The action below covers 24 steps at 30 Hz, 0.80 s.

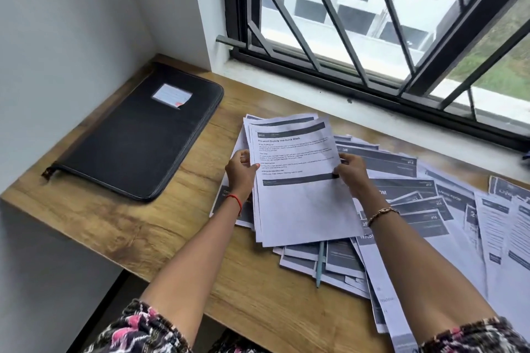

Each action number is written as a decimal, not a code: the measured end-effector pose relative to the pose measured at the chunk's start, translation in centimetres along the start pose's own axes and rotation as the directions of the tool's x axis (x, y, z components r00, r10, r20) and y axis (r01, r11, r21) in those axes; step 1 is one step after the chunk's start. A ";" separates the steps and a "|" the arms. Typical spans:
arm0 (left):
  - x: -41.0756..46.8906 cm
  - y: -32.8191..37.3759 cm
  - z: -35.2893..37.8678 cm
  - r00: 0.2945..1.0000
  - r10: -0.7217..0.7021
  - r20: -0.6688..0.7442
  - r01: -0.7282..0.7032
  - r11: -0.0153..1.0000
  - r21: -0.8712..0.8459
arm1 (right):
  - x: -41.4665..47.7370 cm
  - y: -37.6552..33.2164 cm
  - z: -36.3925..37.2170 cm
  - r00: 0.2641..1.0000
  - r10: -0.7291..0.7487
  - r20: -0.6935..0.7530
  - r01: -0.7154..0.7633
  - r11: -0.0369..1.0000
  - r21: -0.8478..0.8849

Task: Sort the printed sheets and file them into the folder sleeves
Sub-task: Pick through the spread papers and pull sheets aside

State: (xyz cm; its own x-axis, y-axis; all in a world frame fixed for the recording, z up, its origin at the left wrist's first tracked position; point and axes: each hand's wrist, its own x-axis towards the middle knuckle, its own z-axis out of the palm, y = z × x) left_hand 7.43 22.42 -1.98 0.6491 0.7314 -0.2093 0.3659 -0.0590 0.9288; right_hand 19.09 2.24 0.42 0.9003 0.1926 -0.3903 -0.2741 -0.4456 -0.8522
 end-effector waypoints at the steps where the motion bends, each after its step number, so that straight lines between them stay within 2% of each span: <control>1: -0.1 0.1 0.0 1.000 0.001 0.017 -0.001 1.000 -0.012 | 0.0 0.0 0.0 1.000 -0.003 0.003 0.003 1.000 -0.001; 7: 0.2 0.1 0.5 0.996 0.059 0.071 -0.056 0.997 -0.047 | -0.4 0.3 0.9 0.999 -0.041 0.000 0.041 0.999 0.029; 10: 0.3 0.5 0.4 0.990 0.141 0.011 -0.141 0.990 -0.020 | -0.5 0.7 1.7 0.999 -0.051 0.004 0.051 0.996 0.072; 14: 1.2 0.8 -0.2 0.982 0.186 -0.025 -0.186 0.982 -0.017 | -0.8 1.0 2.2 0.997 -0.068 -0.041 0.072 0.991 0.116; 20: 1.2 2.4 -1.7 0.976 0.206 -0.069 -0.214 0.967 -0.140 | -2.3 -0.5 2.7 0.993 -0.118 0.033 0.105 0.958 0.267; 24: 0.5 3.3 -2.7 0.966 0.244 -0.082 -0.256 0.945 -0.203 | -3.0 -1.4 2.6 0.992 -0.123 0.017 0.113 0.950 0.292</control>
State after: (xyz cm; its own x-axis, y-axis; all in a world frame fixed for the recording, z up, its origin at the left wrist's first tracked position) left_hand 7.17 24.43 1.75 0.6618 0.7481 0.0497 0.0440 -0.1049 0.9935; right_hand 15.91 4.55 1.86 0.9213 0.2610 -0.2881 -0.2571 -0.1465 -0.9552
